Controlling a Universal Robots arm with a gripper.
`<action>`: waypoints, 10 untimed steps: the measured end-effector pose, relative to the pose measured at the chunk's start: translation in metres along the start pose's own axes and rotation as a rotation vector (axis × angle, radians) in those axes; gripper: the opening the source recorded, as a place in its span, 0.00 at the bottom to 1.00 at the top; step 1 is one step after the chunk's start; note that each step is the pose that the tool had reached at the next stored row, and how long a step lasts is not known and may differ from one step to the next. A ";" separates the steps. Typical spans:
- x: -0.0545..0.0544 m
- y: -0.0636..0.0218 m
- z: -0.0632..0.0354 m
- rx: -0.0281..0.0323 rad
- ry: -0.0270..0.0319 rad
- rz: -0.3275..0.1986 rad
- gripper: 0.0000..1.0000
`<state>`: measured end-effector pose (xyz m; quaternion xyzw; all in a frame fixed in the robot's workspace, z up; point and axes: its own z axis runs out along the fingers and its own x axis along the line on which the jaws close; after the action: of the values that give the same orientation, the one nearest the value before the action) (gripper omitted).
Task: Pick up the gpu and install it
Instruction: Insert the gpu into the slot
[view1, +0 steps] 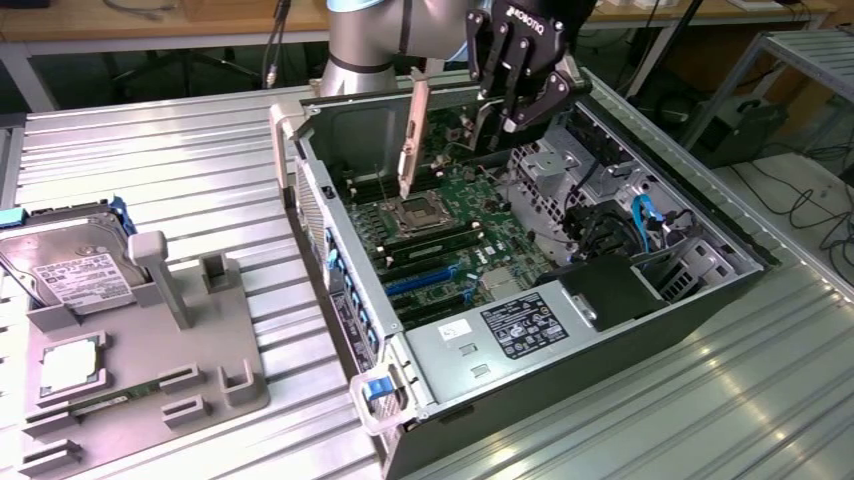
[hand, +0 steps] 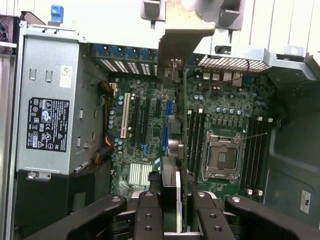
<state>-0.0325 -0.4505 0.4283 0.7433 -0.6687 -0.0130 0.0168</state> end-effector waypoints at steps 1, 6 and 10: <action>0.000 0.0000 0.0011 0.0000 0.0001 0.000 0.28; 0.000 -0.0002 0.0043 -0.0001 0.0001 0.000 0.28; 0.000 -0.0003 0.0076 -0.0003 -0.0001 0.000 0.28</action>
<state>-0.0325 -0.4505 0.4207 0.7432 -0.6688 -0.0132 0.0169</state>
